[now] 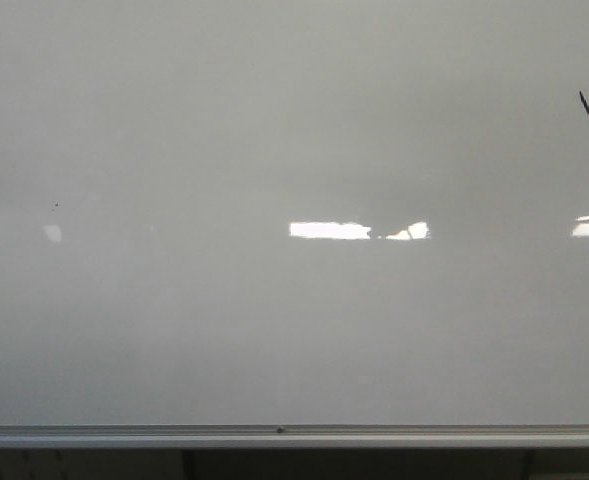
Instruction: Write number 1 on whiteboard
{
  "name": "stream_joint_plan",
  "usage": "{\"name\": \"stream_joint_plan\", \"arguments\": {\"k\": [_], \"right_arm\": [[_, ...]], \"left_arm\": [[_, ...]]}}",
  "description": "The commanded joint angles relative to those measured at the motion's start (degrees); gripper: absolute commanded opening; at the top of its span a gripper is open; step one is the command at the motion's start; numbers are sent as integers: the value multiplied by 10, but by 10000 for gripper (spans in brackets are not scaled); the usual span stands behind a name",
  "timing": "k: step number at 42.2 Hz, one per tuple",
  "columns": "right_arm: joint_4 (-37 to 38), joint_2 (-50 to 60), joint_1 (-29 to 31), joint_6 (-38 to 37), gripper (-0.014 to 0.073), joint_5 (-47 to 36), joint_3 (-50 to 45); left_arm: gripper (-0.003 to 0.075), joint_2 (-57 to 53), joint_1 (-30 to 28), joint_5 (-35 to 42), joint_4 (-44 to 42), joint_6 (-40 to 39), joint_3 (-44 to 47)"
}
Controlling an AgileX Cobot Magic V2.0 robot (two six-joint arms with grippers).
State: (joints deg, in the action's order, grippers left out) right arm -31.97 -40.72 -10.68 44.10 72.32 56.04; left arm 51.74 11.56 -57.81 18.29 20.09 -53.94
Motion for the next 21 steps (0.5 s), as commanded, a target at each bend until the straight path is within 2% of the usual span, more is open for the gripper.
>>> {"name": "stream_joint_plan", "arguments": {"k": [1,6,14,21], "right_arm": [[-35,-5,-2,24,-88,41,15],[-45,-12,-11,48,-88,36,1],[-45,-55,-58,51,-88,38,-5],[-42,-99,-100,60,-88,38,-5]], "left_arm": [[599,7,21,14,55,27,-14],[599,8,51,9,55,32,-14],[599,8,129,-14,38,39,-14],[599,8,155,-48,39,39,-14]]}}
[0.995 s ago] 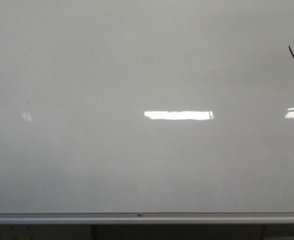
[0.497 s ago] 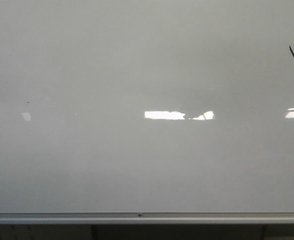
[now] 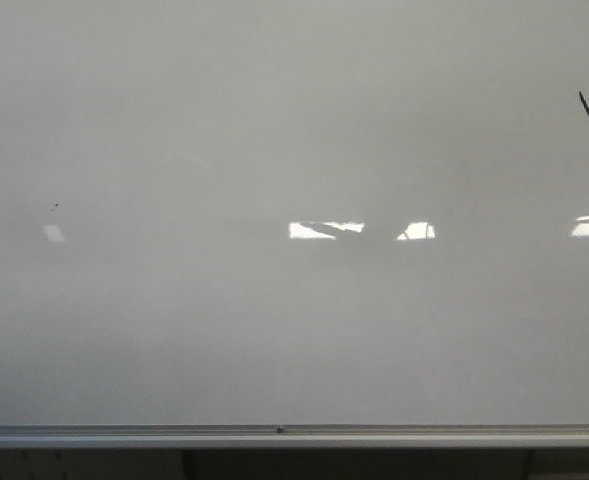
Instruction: Write number 1 on whiteboard
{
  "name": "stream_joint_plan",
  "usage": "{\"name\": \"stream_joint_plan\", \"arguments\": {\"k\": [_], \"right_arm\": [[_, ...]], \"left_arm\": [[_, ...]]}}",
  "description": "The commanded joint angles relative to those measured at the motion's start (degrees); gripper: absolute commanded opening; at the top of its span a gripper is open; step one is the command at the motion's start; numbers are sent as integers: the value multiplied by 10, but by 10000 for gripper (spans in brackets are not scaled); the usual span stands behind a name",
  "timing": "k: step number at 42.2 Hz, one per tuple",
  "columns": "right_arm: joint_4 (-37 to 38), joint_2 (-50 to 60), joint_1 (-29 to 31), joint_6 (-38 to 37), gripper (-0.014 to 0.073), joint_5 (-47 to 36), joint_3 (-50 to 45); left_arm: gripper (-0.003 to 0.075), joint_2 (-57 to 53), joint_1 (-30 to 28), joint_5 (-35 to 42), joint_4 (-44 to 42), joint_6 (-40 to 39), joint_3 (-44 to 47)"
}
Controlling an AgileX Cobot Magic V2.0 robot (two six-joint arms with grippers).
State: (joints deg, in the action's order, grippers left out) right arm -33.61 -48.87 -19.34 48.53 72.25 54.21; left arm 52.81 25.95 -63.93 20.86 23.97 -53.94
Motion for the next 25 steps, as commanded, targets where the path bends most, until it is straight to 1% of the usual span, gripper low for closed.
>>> {"name": "stream_joint_plan", "arguments": {"k": [1,4,6,7,10,11,16,19,25], "right_arm": [[-25,-23,-17,18,-88,37,13],[-25,-43,-34,21,-88,33,13],[-25,-57,-45,21,-88,31,13],[-25,-65,-52,23,-88,31,13],[-22,-86,-71,30,-88,29,13],[-15,-95,-79,30,-88,28,14],[-4,-111,-94,30,-88,9,14],[-4,-112,-94,30,-88,3,15],[-4,-112,-94,30,-88,4,15]], "left_arm": [[599,-2,14,13,14,0,-14],[599,-2,29,34,18,2,-14],[599,-2,45,43,18,28,-16],[599,-2,62,49,18,48,-18],[599,8,114,47,10,78,-40],[599,18,138,41,2,82,-56],[599,66,200,0,-27,89,-113],[599,103,228,-22,-29,92,-143],[599,186,276,-45,-41,131,-200]]}}
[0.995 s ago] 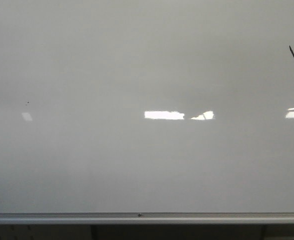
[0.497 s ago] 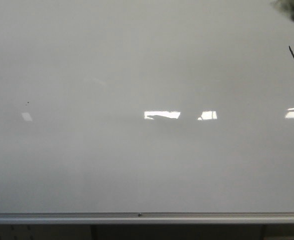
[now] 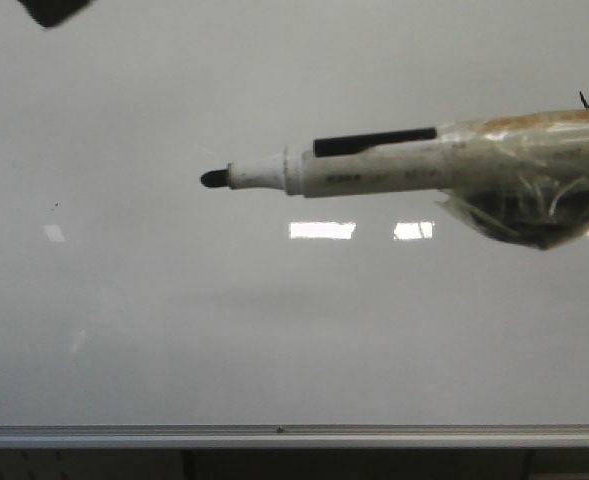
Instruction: Write number 1 on whiteboard
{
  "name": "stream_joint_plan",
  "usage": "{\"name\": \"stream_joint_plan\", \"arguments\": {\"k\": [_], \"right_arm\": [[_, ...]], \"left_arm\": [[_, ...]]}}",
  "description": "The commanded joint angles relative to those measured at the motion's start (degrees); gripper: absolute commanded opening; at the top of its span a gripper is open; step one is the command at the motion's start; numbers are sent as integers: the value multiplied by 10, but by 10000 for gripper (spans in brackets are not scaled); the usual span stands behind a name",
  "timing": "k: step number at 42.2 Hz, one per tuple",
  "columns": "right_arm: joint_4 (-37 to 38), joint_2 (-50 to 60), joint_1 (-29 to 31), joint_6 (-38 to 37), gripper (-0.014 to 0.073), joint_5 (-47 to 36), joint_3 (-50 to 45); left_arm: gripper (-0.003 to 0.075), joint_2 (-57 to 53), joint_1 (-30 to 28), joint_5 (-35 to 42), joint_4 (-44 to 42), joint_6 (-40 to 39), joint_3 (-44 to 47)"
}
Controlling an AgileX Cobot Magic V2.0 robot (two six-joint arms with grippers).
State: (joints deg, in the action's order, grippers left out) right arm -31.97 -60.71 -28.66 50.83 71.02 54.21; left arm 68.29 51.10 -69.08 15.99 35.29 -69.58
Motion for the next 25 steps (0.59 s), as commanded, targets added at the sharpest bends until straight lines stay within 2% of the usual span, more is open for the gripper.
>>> {"name": "stream_joint_plan", "arguments": {"k": [1,10,17,20,25], "right_arm": [[-21,6,-1,7,-88,16,15],[-20,6,-1,7,-88,16,15],[-17,6,-1,7,-88,14,15],[-16,6,-1,7,-88,10,15],[-16,6,-1,7,-88,-2,15]], "left_arm": [[599,42,32,7,8,21,-54],[599,139,60,-5,8,23,-125],[596,177,60,-8,10,23,-144],[566,183,60,-14,10,23,-144],[449,186,60,-24,10,25,-144]]}}
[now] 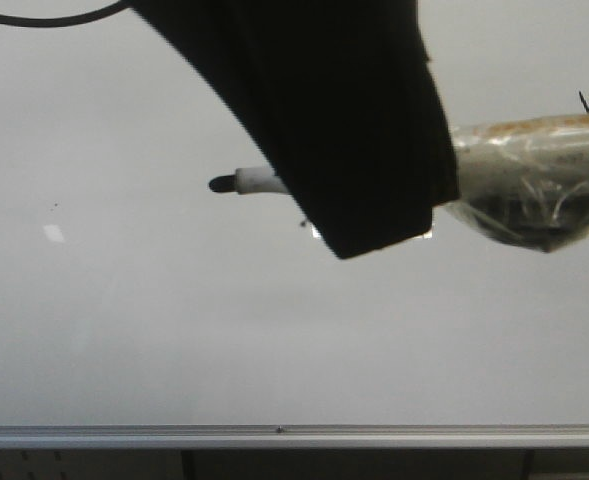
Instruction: Write number 1 on whiteboard
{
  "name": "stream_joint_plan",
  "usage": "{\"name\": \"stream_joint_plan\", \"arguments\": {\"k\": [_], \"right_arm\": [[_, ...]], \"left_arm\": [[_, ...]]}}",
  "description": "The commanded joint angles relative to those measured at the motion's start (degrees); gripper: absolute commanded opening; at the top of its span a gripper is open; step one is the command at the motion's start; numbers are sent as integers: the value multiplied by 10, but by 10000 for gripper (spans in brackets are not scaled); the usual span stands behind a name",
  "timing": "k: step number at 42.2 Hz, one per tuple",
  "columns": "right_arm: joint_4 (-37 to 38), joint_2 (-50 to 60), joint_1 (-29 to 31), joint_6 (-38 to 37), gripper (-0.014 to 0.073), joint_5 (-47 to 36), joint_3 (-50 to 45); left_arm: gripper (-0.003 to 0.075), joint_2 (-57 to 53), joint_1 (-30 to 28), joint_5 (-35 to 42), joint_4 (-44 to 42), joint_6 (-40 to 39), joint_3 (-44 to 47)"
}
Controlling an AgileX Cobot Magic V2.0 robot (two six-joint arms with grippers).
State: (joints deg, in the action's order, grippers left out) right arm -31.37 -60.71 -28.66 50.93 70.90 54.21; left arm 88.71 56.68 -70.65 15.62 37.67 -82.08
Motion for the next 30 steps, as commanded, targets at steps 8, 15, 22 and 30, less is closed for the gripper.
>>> {"name": "stream_joint_plan", "arguments": {"k": [8,15,22,30], "right_arm": [[-22,6,-1,6,-88,-2,15],[-22,6,-1,6,-88,-2,15],[-22,7,-1,6,-67,-2,15],[-19,7,-1,6,193,-5,15]], "left_arm": [[225,-18,4,-9,13,1,-19],[76,-18,4,-9,13,1,-19],[-20,-18,4,-9,13,1,-19],[-20,-18,4,-19,7,-5,-19]]}}
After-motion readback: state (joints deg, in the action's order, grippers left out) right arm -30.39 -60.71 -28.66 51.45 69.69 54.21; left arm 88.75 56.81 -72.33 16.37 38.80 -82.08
